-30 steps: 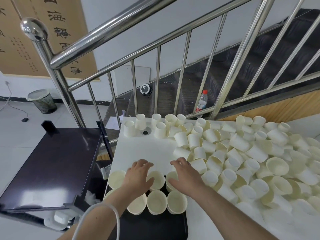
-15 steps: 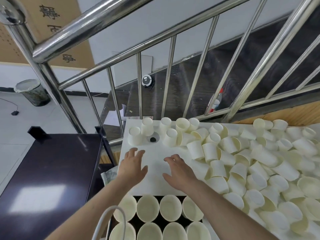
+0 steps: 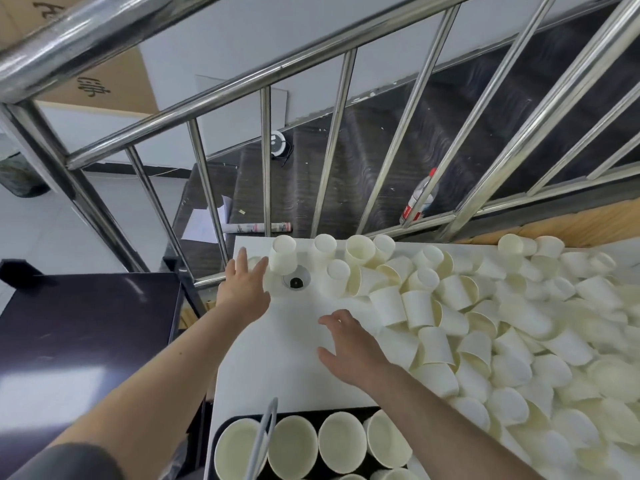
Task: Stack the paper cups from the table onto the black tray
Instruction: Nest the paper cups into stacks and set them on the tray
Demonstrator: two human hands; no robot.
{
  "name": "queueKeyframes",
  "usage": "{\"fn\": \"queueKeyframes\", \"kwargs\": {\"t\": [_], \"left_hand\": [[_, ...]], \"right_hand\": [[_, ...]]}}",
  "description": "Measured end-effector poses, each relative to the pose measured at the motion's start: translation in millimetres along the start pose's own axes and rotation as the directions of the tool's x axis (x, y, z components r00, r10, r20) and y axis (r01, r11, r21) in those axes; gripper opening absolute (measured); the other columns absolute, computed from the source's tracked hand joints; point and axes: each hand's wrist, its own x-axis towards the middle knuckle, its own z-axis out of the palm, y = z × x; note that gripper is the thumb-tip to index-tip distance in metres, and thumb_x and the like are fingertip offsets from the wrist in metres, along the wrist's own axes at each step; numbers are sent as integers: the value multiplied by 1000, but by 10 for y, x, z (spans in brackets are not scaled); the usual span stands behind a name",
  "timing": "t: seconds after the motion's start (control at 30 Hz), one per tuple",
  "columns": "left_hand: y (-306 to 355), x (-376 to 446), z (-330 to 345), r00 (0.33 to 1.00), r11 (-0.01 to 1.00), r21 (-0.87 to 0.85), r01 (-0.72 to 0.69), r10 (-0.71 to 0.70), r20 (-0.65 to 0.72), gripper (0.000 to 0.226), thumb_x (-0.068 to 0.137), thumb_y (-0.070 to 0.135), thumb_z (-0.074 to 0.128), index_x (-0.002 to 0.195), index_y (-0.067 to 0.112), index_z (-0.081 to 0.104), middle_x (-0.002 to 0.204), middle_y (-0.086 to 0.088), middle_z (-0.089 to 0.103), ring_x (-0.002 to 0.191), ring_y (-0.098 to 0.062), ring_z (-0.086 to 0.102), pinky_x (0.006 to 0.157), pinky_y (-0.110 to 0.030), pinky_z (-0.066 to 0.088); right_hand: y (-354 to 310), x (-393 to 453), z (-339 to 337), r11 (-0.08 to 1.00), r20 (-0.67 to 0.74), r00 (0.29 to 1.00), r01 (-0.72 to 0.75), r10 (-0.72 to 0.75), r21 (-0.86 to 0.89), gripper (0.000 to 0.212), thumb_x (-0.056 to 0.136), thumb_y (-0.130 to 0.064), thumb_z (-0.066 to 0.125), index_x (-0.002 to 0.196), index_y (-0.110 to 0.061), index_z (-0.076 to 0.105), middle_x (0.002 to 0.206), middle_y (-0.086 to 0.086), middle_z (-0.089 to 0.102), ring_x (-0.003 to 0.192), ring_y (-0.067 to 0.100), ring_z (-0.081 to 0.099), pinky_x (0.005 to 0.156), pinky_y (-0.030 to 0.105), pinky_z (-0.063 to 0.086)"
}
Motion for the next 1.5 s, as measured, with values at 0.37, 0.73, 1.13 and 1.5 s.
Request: {"fn": "queueKeyframes", "kwargs": {"t": [0.37, 0.73, 1.13, 1.5], "left_hand": [[-119, 103, 74, 999, 999, -40, -8, 9, 43, 51, 92, 22, 52, 139, 26, 34, 142, -5, 30, 127, -29, 35, 84, -39, 46], [-29, -209, 241, 990, 987, -86, -136, 132, -57, 24, 89, 34, 61, 100, 18, 48, 120, 4, 47, 103, -18, 48, 65, -28, 38], [144, -780, 513, 993, 615, -788, -22, 106, 55, 55, 82, 28, 73, 126, 34, 41, 112, 12, 55, 100, -1, 61, 73, -22, 52], [209, -808, 545, 958, 858, -436, -272, 285, -38, 80, 76, 26, 75, 145, 21, 34, 141, 9, 40, 125, -10, 46, 95, -21, 41]], "right_hand": [[51, -68, -7, 1000, 15, 1000, -14, 13, 18, 52, 97, -33, 49, 145, -22, 35, 145, -3, 30, 129, 16, 40, 101, 31, 42], [80, -98, 58, 996, 32, 999, -34, 32, 76, 50, 96, -35, 51, 143, -22, 39, 143, -4, 34, 125, 16, 46, 102, 33, 42], [74, -12, 65, 639, 17, 964, -189, 265, 746, 16, 93, -12, 55, 107, -13, 63, 104, 6, 68, 75, 10, 68, 67, 26, 53], [32, -37, 227, 966, -41, 972, 233, -230, 109, 33, 96, -11, 44, 118, -18, 67, 118, 2, 63, 109, 20, 56, 92, 28, 47]]}}
